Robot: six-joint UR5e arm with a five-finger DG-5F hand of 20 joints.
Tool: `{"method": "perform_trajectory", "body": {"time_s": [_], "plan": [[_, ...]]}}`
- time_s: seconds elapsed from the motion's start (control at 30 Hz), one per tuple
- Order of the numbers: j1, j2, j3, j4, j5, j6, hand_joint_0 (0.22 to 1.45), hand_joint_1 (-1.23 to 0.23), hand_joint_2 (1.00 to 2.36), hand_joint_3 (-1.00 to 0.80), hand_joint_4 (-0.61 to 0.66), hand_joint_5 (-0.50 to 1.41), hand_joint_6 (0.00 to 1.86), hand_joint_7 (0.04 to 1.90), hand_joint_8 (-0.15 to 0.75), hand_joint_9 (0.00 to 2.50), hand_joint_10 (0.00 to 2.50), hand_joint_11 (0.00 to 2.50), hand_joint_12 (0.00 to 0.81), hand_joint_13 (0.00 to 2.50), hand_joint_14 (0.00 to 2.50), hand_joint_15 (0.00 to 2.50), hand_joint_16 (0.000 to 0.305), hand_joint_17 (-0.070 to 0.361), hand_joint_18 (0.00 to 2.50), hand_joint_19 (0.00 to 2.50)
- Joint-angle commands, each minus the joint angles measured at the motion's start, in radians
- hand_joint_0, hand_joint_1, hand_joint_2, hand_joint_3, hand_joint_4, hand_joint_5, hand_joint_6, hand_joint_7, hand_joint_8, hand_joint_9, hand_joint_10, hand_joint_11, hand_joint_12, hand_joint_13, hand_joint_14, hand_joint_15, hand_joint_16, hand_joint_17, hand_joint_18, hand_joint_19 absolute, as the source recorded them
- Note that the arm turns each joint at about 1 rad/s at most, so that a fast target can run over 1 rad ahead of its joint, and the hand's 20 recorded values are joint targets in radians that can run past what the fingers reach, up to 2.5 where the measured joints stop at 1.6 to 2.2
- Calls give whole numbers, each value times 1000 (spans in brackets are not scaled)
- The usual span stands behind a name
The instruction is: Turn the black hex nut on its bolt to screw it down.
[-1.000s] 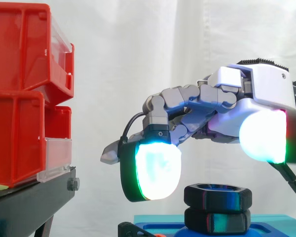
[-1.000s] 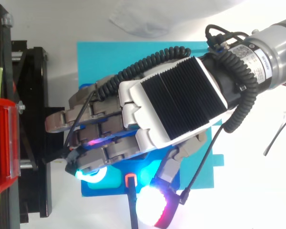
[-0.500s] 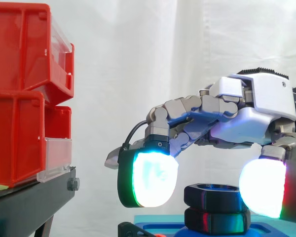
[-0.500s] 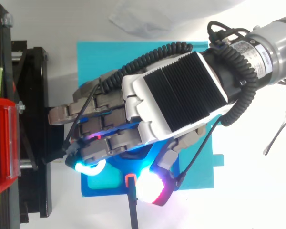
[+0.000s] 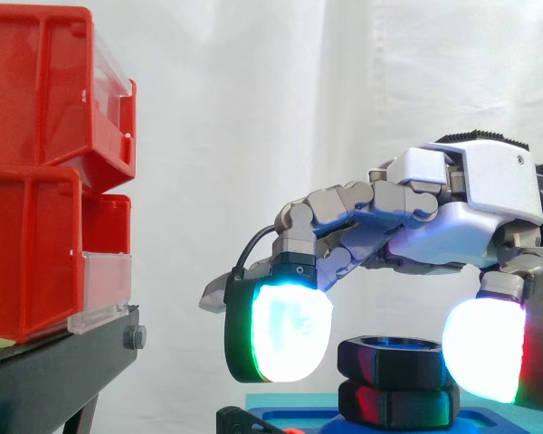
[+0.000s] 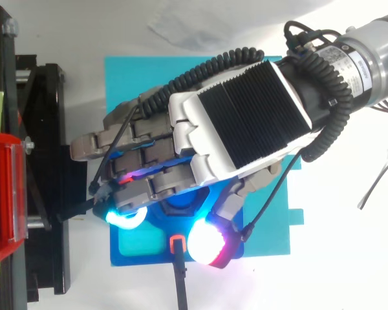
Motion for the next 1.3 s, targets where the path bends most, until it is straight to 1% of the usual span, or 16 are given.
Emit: {"method": "perform_trajectory", "body": {"time_s": [0.0,0.13,0.2,0.23,0.27,0.3,0.47,0.6,0.63,0.67,0.73,0.87,0.93,1.13,1.23,1.27], "plan": [[-2,0,0,0,-5,-2,393,-553,1000,-500,358,-142,503,1031,301,626,9,294,419,395,1,0,69,156,522,389],[-8,0,-1,-2,-16,-2,390,-501,1000,-500,357,-135,503,1061,303,630,10,295,422,402,1,0,70,157,526,387],[-8,0,-1,-5,-18,-2,393,-445,1000,-500,349,-125,503,1106,308,638,9,290,420,404,0,4,70,157,524,386],[-10,0,-1,-9,-21,-2,392,-382,1000,-500,347,-116,503,1142,311,641,10,295,421,406,0,2,70,158,527,384],[-10,0,-1,-11,-21,-4,393,-366,1000,-500,341,-109,502,1167,312,644,10,285,421,407,0,0,70,158,526,387],[-11,0,-1,-12,-21,-4,398,-319,1000,-500,328,-101,502,1207,312,642,10,293,420,406,0,4,70,157,523,394],[-14,0,0,-14,-21,-10,405,-264,1000,-500,312,-85,501,1311,314,658,10,297,417,410,0,2,69,156,524,397],[-19,0,-1,-14,-24,-10,408,-260,1000,-500,307,-78,506,1351,318,667,10,291,415,416,0,7,69,155,523,398],[-19,0,-1,-14,-24,-10,410,-259,1000,-500,306,-78,516,1340,316,670,10,301,414,417,0,9,69,155,522,399],[-23,0,-1,-14,-33,-10,410,-259,1000,-500,305,-78,517,1336,318,671,10,292,414,418,0,6,69,155,527,398],[-25,0,-1,-14,-38,-10,410,-258,1000,-500,303,-79,521,1335,316,672,10,293,415,421,0,10,69,155,527,398],[-31,0,-1,-12,-41,-10,413,-257,1000,-500,306,-78,526,1325,316,680,10,296,413,425,0,8,69,154,526,399],[-37,0,-1,-9,-44,-10,413,-258,1000,-500,305,-77,526,1328,316,682,10,297,412,426,0,9,69,154,526,398],[-48,0,0,-8,-58,-10,415,-258,1000,-500,305,-76,525,1334,315,683,10,290,411,428,1,12,68,154,526,399],[-62,0,-1,-6,-73,-10,409,-287,1000,-500,301,-76,520,1334,318,686,10,290,415,431,0,15,69,155,530,396],[-63,0,-1,-6,-76,-10,407,-291,1000,-500,308,-76,516,1335,316,688,12,302,415,434,0,15,69,155,531,396]]}}
